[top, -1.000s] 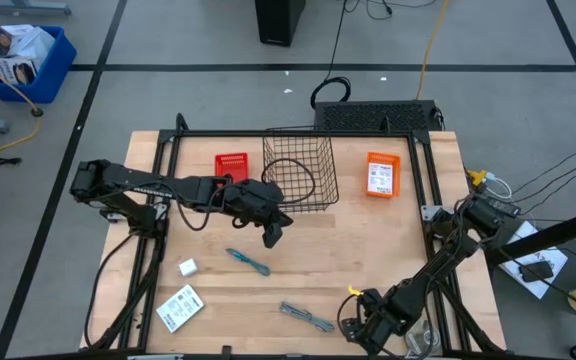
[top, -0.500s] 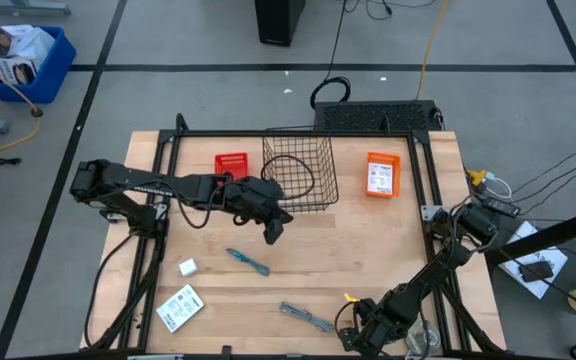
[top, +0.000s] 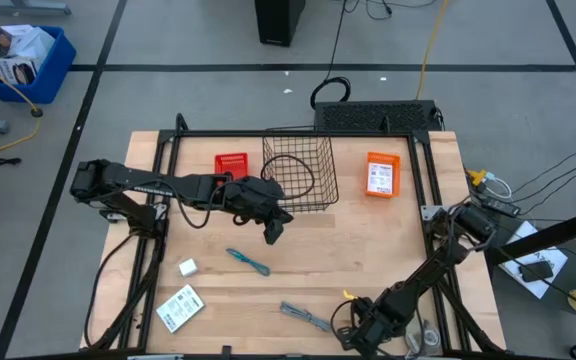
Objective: Pick and place items into bin
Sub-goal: Put the right white charger adaptor into the wire basket
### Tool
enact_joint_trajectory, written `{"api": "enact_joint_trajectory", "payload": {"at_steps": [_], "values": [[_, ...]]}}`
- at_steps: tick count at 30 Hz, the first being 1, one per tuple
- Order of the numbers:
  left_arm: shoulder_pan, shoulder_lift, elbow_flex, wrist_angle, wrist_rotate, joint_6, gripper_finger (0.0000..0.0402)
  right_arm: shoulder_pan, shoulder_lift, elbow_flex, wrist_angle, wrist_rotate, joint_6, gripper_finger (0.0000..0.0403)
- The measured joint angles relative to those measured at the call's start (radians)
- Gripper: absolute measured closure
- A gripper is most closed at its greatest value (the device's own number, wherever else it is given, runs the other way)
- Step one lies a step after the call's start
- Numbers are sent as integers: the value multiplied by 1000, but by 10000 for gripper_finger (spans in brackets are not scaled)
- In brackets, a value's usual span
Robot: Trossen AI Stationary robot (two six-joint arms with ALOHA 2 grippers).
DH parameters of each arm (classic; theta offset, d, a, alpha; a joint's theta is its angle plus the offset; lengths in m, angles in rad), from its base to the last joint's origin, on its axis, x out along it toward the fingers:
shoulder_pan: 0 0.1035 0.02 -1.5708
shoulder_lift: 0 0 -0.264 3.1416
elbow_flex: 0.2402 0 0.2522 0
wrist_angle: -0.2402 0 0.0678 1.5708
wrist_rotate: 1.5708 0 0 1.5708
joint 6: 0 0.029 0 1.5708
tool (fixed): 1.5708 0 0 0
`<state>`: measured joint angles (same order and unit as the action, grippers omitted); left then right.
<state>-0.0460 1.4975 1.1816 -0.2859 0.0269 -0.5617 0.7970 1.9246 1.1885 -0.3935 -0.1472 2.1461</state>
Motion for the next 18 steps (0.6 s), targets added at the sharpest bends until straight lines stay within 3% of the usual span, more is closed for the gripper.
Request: {"api": "enact_joint_trajectory", "payload": {"at_steps": [18], "values": [[0,0,0,0,3,-1,382,-67,-10,-2,-19,82,-118,250]]}}
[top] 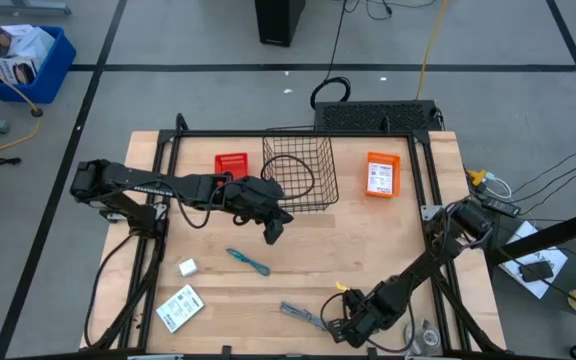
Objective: Pick and place items into bin
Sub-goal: Put the right white charger adaptor into the wire basket
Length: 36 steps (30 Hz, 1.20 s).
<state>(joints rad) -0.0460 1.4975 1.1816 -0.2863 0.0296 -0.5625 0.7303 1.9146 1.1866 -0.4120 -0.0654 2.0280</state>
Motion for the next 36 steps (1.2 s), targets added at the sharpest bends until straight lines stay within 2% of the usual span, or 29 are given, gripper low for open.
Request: {"api": "enact_joint_trajectory", "payload": {"at_steps": [6,13,18,22,26,32,36], "values": [[0,0,0,0,10,-37,382,-47,-53,-4,-85,95,-71,255],[16,0,0,-1,85,-76,382,-137,-156,-4,-175,131,-220,253],[31,0,0,-1,179,-85,382,-217,-238,-3,-177,197,-332,254],[36,-1,0,1,216,-161,382,-294,-303,-3,-167,202,-436,251],[42,-58,0,5,213,-165,382,-367,-365,-2,-116,224,-546,256],[64,-218,0,-35,88,-142,382,-488,-425,-1,-75,245,-690,252],[95,-314,0,-76,27,-128,382,-592,-433,-2,-56,191,-793,256]]}}
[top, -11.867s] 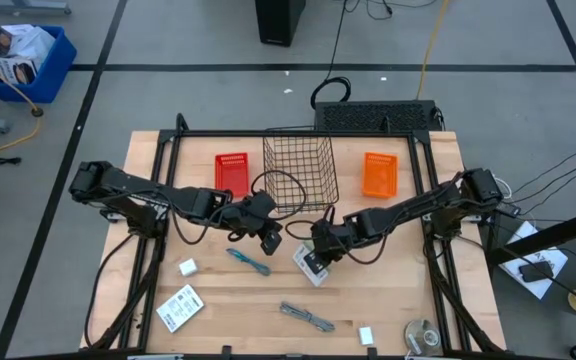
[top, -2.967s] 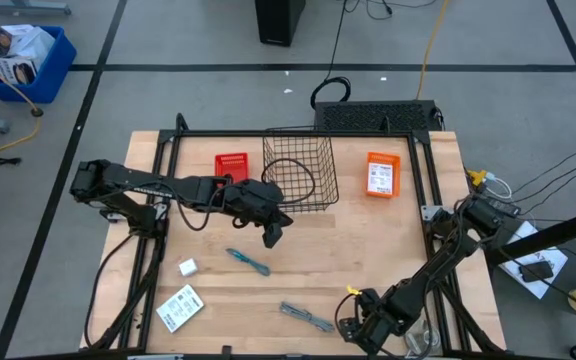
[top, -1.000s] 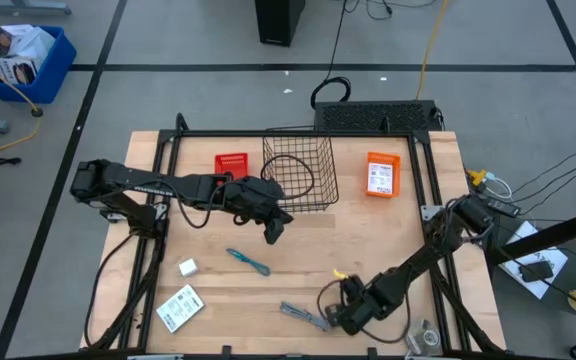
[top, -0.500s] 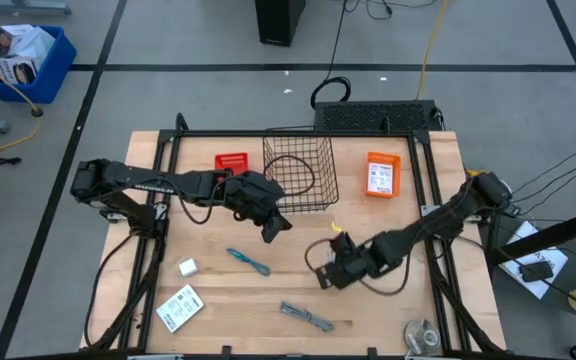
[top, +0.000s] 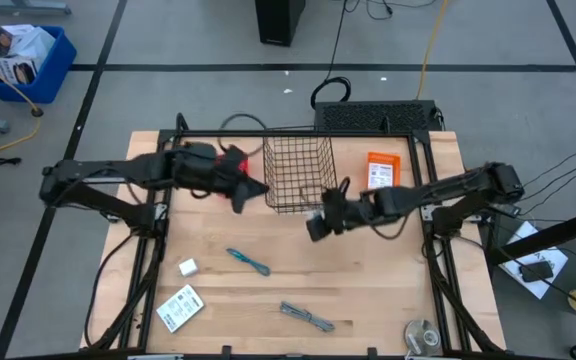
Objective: Pick and place items into bin
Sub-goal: Put the right white charger adaptor into the wire basket
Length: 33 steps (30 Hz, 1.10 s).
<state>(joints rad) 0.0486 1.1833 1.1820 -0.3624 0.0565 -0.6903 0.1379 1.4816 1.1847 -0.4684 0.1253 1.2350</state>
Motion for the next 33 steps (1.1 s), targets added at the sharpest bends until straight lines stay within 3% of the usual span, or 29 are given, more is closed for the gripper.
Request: {"api": "enact_joint_trajectory", "payload": {"at_steps": [6,19,26,33], "values": [[19,-79,0,-29,-39,27,382,-146,0,2,122,-78,-118,254],[7,-76,0,-86,-63,27,382,-376,0,7,208,-114,-357,256],[17,-76,0,-86,-77,27,382,-447,65,142,160,-198,-493,256],[29,-76,0,-86,-84,27,382,-484,219,350,-108,-284,-623,256]]}}
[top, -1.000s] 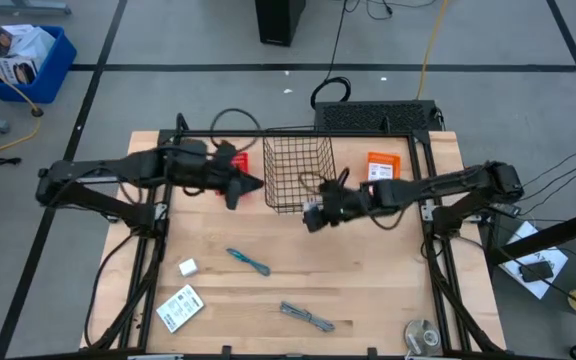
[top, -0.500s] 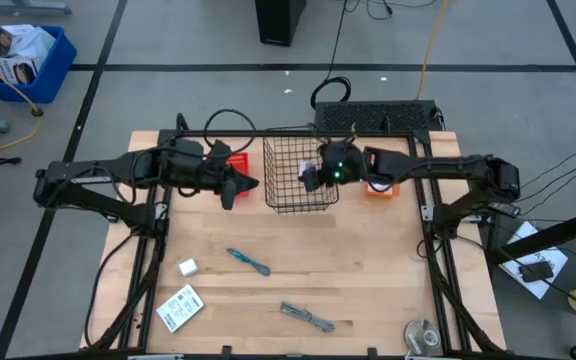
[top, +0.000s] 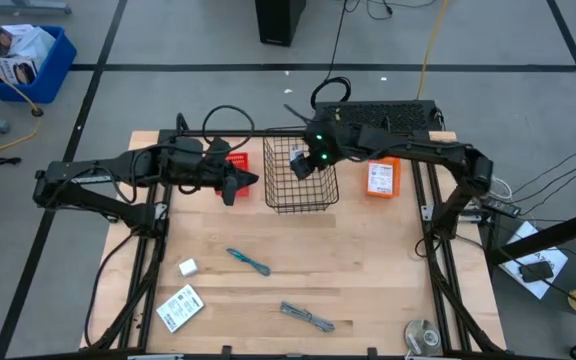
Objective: Pick and place items into bin
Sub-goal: Put the right white charger adaptor into the wire basket
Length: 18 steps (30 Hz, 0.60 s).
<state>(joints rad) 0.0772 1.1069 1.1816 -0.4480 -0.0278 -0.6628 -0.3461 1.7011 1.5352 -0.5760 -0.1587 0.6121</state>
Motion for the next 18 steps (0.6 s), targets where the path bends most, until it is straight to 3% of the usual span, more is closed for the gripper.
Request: {"api": "enact_joint_trajectory", "payload": {"at_steps": [8,18], "values": [[0,0,0,0,0,7,382,-2,193,182,-225,-48,-144,256],[0,0,0,-5,0,21,382,-9,355,196,-281,-57,-209,256]]}}
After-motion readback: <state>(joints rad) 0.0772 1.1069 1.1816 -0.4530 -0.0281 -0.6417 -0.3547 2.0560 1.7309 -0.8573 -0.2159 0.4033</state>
